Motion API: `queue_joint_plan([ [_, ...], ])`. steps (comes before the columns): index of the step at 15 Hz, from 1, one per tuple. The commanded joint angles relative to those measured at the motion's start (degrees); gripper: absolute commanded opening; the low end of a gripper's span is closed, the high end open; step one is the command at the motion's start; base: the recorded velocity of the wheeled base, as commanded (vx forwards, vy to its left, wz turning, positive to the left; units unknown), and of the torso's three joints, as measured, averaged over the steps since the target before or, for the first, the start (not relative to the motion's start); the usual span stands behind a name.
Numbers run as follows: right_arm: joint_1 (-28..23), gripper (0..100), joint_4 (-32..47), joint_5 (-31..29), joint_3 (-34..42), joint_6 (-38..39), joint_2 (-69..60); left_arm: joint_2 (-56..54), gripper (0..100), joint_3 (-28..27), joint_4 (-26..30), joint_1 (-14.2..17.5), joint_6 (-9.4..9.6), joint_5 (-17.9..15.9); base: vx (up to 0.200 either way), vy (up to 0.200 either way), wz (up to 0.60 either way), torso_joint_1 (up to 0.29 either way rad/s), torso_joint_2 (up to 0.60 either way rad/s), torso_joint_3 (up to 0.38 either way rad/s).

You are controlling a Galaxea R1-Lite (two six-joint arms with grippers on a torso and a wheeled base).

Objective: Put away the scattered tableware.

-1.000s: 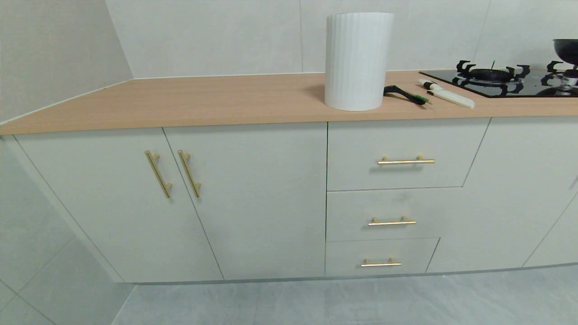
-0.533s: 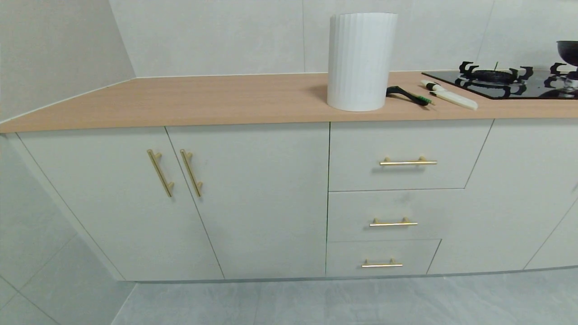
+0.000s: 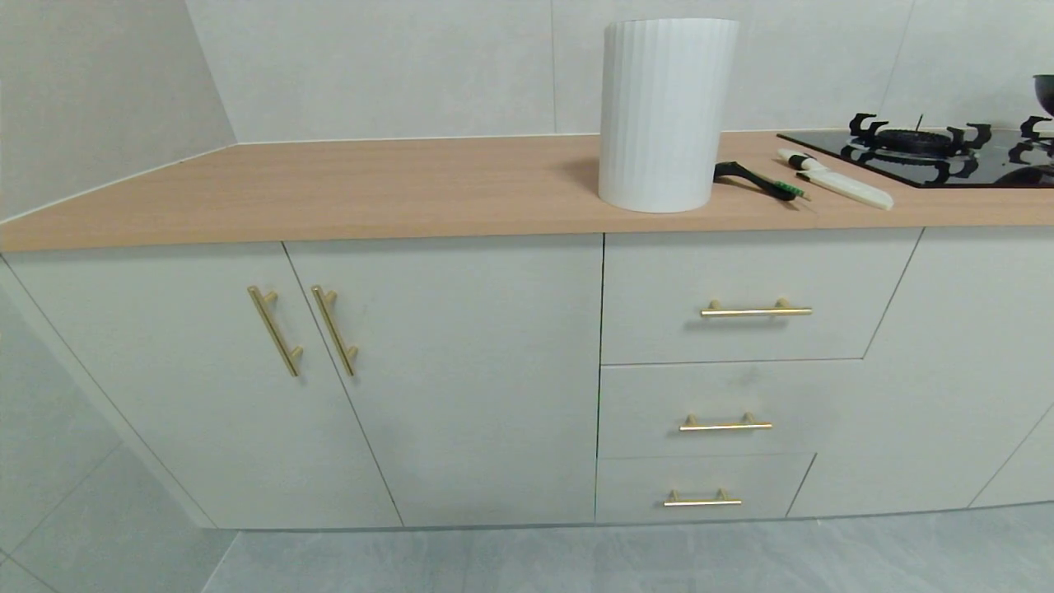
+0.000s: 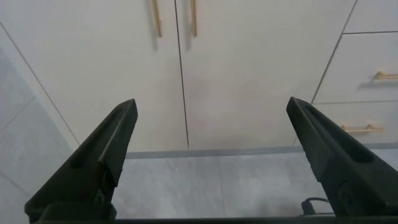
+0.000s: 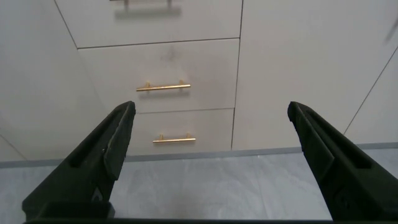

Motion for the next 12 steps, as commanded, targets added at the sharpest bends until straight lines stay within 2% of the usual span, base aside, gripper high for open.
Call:
queue_joint_plan([
  [1,0.01,100,-0.04,0.02,0.00,-0.05,0.07,0.09,100,0.01,0.01,-0.02,0.00,0.00,0.000,0.000,0.00,0.000,0.00,0.000],
  [9,0.01,100,-0.39,-0.15,0.00,-1.11,0.07,0.09,100,0.01,0.01,-0.02,0.00,0.00,0.000,0.000,0.00,0.000,0.00,0.000],
  [11,0.01,100,-2.85,0.64,-4.75,-0.14,0.25,0.09,100,0.01,0.01,-0.02,0.00,0.00,0.000,0.000,0.00,0.000,0.00,0.000],
  [12,0.37,100,-1.36,2.13,-7.47,0.56,2.53,0.09,100,0.01,0.01,-0.02,0.00,0.00,0.000,0.000,0.00,0.000,0.00,0.000],
])
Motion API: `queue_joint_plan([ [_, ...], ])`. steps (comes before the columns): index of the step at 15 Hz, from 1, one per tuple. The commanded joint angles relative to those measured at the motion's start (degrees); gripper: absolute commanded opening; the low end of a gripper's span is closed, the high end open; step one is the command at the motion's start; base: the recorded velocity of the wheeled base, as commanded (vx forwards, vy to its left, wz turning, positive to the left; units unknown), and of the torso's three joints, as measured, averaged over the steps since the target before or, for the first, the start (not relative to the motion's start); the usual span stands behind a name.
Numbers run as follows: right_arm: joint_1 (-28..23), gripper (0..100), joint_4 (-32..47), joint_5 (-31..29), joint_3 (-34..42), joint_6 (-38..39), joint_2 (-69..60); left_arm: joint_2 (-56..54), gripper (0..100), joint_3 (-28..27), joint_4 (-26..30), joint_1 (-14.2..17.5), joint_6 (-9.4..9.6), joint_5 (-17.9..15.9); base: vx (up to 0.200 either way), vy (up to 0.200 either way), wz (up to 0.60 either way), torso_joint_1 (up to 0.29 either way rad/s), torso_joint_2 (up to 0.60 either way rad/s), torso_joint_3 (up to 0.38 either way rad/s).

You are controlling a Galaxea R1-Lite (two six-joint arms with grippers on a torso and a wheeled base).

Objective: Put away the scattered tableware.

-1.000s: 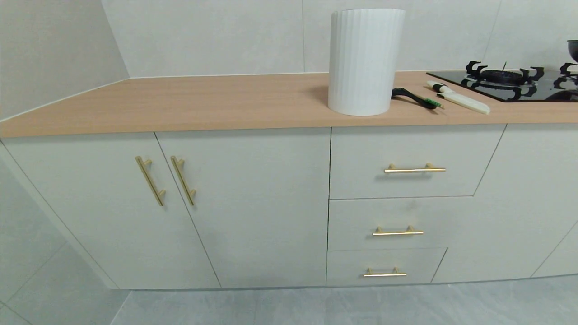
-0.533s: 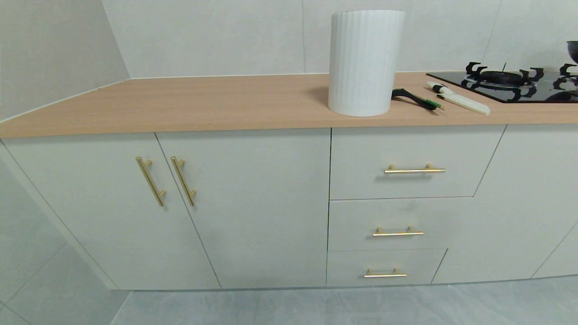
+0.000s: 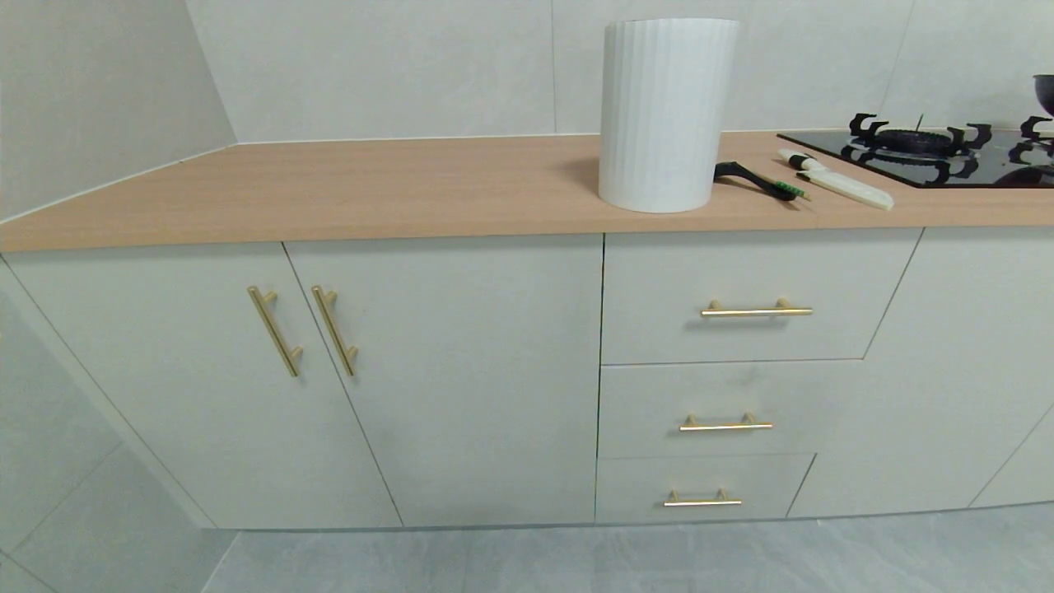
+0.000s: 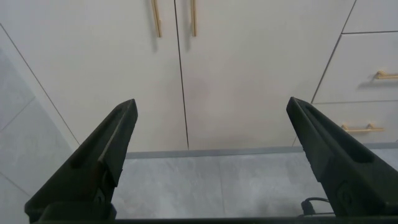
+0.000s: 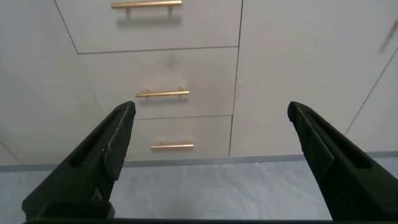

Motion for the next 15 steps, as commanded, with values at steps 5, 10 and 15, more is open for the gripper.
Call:
queue_joint_plan([
  [5,0.54,100,3.06,8.27,-7.03,-0.97,18.14,0.09,100,0.01,-0.01,-0.02,0.00,0.08,0.000,0.000,0.00,0.000,0.00,0.000],
  [10,3.09,100,0.59,8.62,-17.66,-3.17,45.56,0.09,100,0.01,-0.01,-0.02,0.00,-0.01,0.000,0.000,0.00,0.000,0.00,0.000],
  [15,7.40,100,-8.37,4.32,-25.40,-3.43,67.63,0.09,100,0.01,-0.01,-0.02,0.00,-0.01,0.000,0.000,0.00,0.000,0.00,0.000],
])
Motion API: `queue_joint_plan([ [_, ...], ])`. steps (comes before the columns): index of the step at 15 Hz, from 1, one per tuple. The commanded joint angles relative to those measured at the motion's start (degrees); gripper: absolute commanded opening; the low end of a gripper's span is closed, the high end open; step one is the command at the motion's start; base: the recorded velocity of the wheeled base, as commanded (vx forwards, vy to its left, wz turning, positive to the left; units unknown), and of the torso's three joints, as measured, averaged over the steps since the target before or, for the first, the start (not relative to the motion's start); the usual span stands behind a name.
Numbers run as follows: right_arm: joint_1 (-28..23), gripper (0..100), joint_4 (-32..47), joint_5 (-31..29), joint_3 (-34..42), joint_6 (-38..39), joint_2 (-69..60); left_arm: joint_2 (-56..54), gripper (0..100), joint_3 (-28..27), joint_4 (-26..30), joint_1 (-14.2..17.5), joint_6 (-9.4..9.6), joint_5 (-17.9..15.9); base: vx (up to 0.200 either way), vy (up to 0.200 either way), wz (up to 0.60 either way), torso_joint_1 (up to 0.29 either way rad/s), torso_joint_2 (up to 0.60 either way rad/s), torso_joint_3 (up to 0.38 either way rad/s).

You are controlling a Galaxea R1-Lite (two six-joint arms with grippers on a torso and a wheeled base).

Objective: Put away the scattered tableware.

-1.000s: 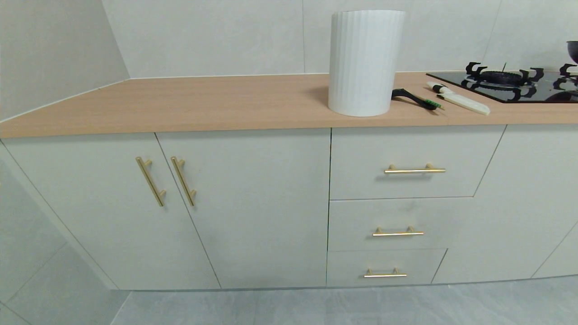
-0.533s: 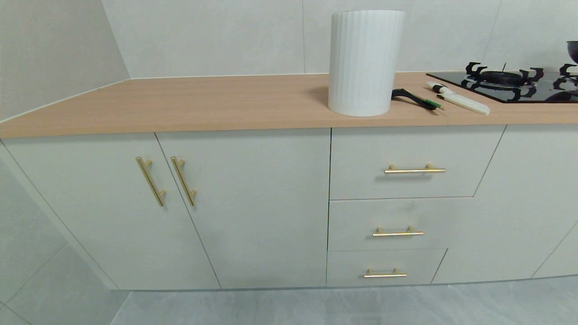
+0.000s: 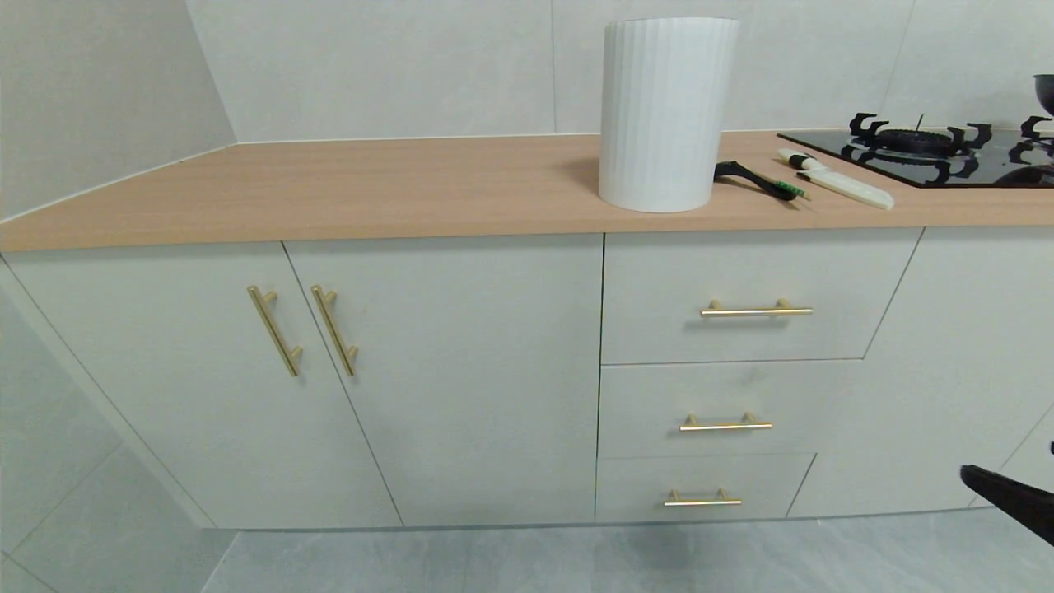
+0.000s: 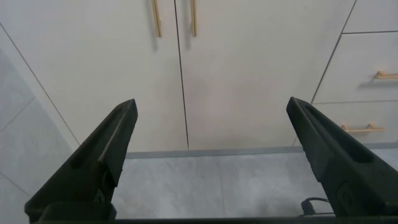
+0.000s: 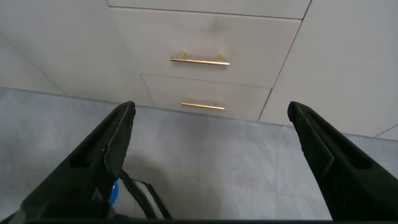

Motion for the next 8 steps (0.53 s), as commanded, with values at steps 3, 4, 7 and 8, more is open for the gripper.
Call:
queue_joint_plan([
  [3,4.20,100,-3.66,-1.44,-12.10,-0.44,27.19,0.09,100,0.01,-0.01,-0.02,0.00,-0.01,0.000,0.000,0.00,0.000,0.00,0.000],
  [4,4.29,100,-3.84,-1.35,-15.18,-0.53,30.88,0.09,100,0.01,-0.01,-0.02,0.00,-0.01,0.000,0.000,0.00,0.000,0.00,0.000],
  [7,4.64,100,-4.10,-1.44,-22.65,-0.53,40.03,0.09,100,0.01,-0.01,-0.02,0.00,-0.01,0.000,0.000,0.00,0.000,0.00,0.000],
  [8,4.64,100,-4.10,-1.35,-22.91,-0.53,41.52,0.09,100,0.01,-0.01,-0.02,0.00,-0.01,0.000,0.000,0.00,0.000,0.00,0.000],
])
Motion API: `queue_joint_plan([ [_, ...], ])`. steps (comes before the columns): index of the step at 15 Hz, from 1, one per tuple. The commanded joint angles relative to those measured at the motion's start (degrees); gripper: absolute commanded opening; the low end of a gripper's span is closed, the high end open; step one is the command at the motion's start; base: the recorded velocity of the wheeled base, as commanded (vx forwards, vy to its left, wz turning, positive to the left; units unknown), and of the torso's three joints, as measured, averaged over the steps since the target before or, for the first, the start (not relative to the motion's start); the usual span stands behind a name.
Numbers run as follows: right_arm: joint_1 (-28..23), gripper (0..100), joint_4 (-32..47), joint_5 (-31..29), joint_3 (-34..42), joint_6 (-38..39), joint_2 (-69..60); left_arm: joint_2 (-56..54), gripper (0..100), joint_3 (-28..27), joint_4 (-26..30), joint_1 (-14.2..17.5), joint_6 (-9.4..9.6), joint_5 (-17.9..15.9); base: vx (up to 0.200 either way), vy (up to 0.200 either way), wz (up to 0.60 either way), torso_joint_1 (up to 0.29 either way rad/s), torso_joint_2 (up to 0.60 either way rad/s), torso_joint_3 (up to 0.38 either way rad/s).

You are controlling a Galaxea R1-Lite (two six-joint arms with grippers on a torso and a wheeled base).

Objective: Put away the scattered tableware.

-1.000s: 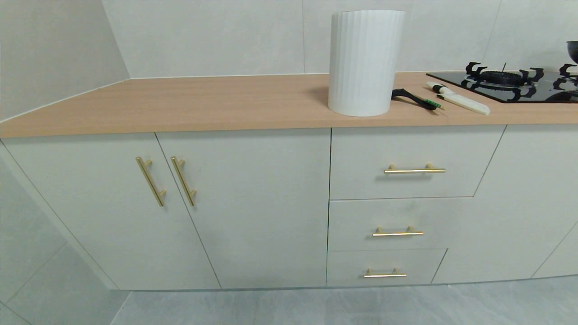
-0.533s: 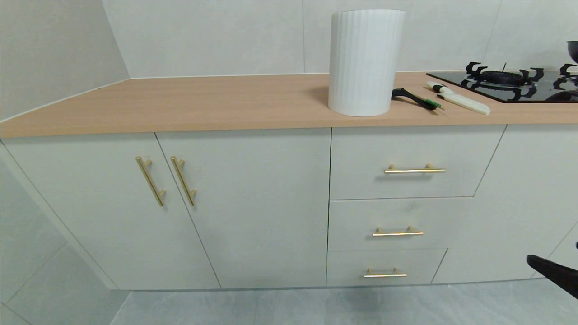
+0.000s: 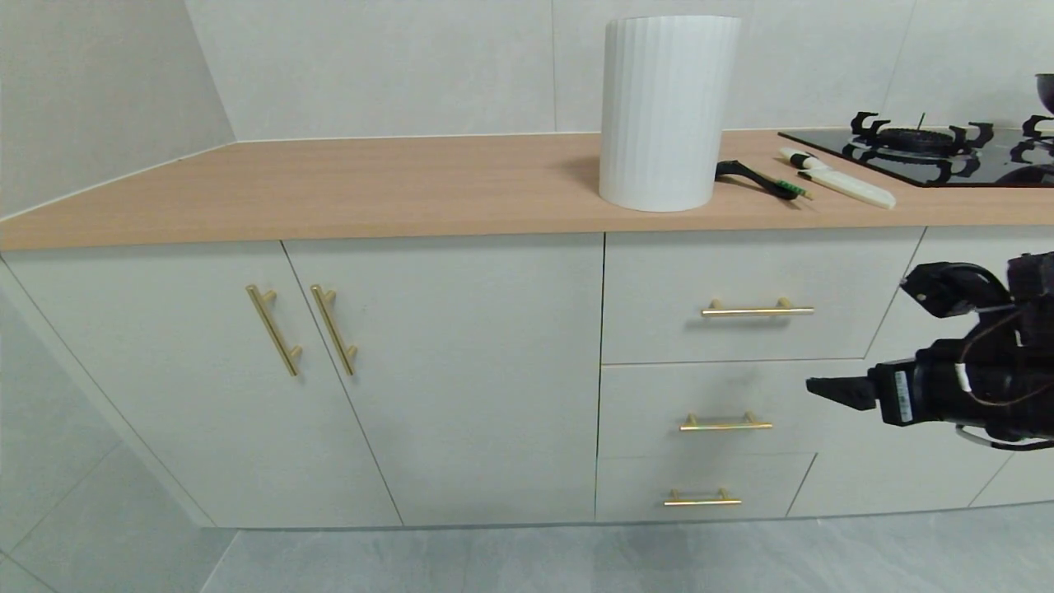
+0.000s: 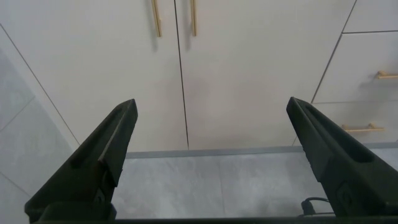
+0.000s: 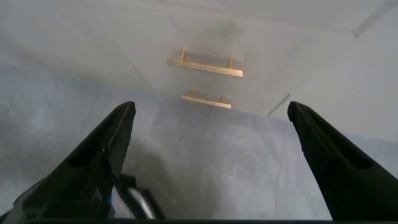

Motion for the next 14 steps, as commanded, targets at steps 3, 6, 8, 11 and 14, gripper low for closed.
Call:
queue_joint_plan([
  [3,1.75,100,-2.41,0.10,-3.04,0.14,12.91,0.09,100,0.01,-0.01,-0.02,0.00,-0.01,0.000,0.000,0.00,0.000,0.00,0.000],
  [6,3.69,100,-8.30,-0.87,-2.07,0.40,19.68,0.09,100,0.01,-0.01,-0.02,0.00,0.08,0.000,0.000,0.00,0.000,0.00,0.000],
  [8,4.21,100,-12.87,-3.41,-1.55,0.49,25.04,0.09,100,0.01,-0.01,-0.02,0.00,0.08,0.000,0.000,0.00,0.000,0.00,0.000],
  [11,4.30,100,-20.08,-4.56,-1.99,3.74,32.07,0.09,100,0.01,-0.01,-0.02,0.00,0.08,0.000,0.000,0.00,0.000,0.00,0.000],
  [14,4.30,100,-28.87,-8.16,-2.07,4.80,38.40,0.09,100,0.01,-0.01,-0.02,0.00,0.08,0.000,0.000,0.00,0.000,0.00,0.000],
])
